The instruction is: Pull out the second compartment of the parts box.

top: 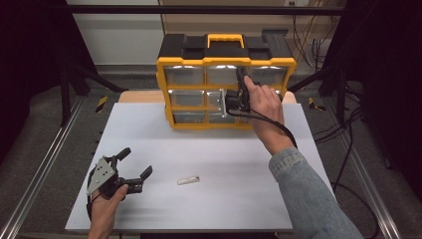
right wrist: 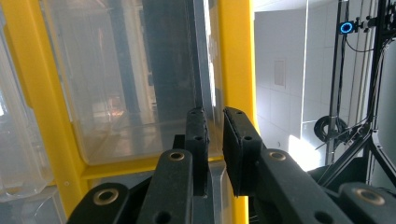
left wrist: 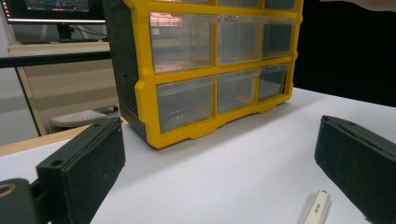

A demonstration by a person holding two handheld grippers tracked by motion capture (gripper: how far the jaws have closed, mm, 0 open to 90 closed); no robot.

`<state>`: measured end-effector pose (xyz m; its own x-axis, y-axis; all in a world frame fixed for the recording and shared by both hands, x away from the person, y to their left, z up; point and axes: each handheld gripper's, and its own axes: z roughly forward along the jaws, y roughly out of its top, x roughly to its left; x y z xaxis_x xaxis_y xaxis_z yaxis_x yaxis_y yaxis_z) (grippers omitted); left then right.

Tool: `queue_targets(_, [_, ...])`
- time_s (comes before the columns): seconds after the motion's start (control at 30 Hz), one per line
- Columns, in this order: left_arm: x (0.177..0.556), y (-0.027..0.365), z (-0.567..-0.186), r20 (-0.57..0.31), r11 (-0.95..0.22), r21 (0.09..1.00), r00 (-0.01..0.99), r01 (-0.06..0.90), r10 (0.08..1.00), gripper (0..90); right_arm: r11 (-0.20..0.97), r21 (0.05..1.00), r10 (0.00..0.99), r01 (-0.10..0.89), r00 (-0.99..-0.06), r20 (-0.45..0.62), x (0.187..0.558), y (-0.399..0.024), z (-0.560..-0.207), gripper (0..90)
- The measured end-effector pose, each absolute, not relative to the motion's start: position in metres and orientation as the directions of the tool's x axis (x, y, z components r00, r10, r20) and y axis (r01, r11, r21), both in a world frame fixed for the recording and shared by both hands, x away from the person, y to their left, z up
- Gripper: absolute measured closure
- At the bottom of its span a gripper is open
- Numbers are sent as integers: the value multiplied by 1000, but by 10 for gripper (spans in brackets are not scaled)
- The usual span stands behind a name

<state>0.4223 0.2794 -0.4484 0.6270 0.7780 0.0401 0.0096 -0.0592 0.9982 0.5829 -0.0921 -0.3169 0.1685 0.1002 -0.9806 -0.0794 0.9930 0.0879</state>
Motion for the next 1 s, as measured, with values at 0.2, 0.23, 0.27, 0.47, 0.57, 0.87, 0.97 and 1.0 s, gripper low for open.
queue_targets(0.2, [422,280,-448,39,-57,998,625,9,780,16,994,70,84,-84,176,-981,582,-93,-317,820])
queue_targets(0.23, [422,280,-448,39,-57,998,625,9,779,17,994,72,86,-84,174,-981,582,-94,-317,821])
queue_targets(0.27, [422,280,-448,39,-57,998,625,9,779,16,994,73,87,-86,176,-981,582,-94,-317,821])
queue_targets(0.47, [423,280,-448,39,-57,998,625,9,780,16,993,81,95,-90,170,-981,579,-95,-316,822])
queue_targets(0.57, [423,281,-448,39,-58,998,624,9,780,17,993,81,95,-90,167,-981,576,-95,-316,822])
queue_targets(0.87, [422,281,-448,39,-57,998,624,8,781,16,992,79,95,-99,164,-982,567,-96,-316,821])
queue_targets(0.97, [422,281,-448,40,-58,998,623,9,781,17,992,76,93,-103,166,-982,562,-97,-316,821])
queue_targets(1.0, [422,280,-448,40,-58,998,623,8,781,16,992,78,94,-103,165,-982,561,-97,-316,820])
